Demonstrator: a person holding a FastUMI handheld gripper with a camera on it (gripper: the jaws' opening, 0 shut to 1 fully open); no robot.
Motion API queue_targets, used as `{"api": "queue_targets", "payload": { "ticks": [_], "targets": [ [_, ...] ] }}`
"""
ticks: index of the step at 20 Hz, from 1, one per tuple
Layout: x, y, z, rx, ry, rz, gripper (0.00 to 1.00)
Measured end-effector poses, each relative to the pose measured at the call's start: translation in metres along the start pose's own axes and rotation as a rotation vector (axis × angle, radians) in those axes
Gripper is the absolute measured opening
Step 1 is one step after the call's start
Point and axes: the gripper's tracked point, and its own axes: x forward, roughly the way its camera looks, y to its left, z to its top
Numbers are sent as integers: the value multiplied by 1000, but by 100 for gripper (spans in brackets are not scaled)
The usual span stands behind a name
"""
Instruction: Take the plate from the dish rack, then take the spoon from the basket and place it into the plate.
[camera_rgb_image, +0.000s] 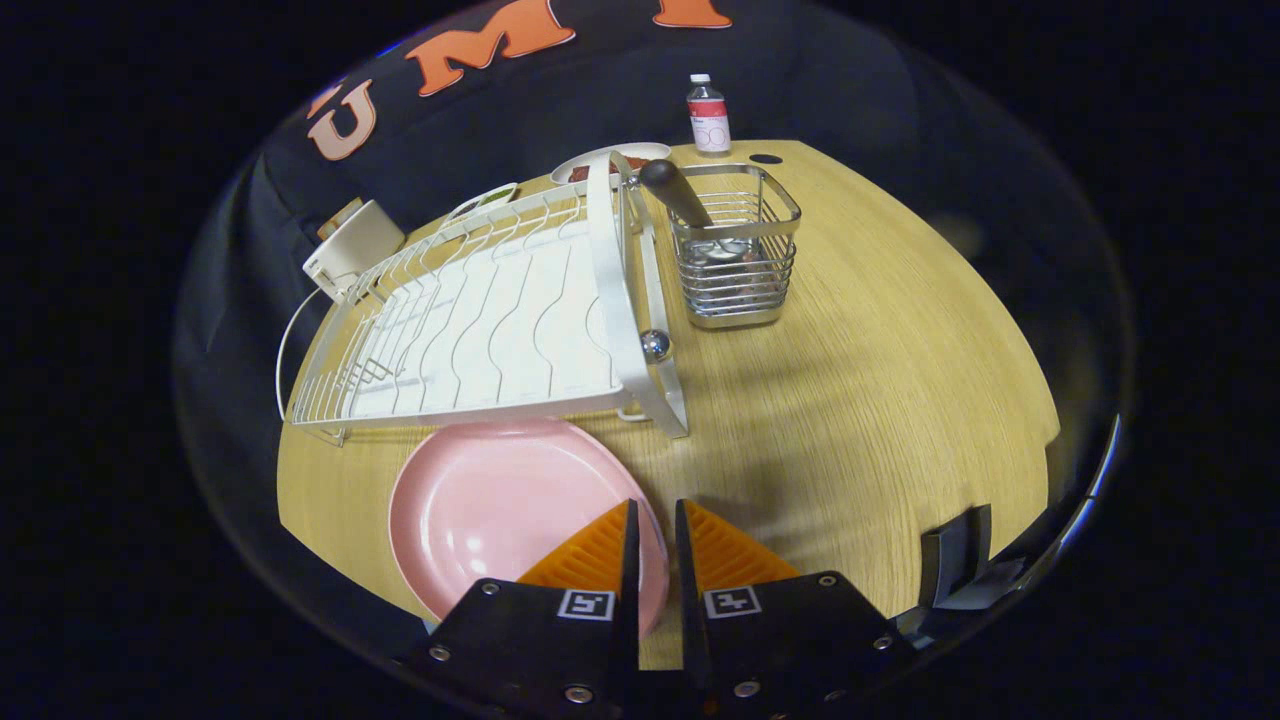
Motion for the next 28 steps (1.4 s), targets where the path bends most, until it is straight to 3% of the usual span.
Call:
{"api": "queue_targets", "payload": {
  "ticks": [3, 8, 12, 15, 28],
  "targets": [
    [-9, -4, 8, -27, -31, -7, 27],
    [-28, -21, 37, -57, -131, -52, 52],
    [-42, -28, 73, -116, -291, -63, 73],
    [-47, -33, 87, -147, -353, -77, 77],
    [-11, -37, 149, -267, -462, -69, 77]
  ]
}}
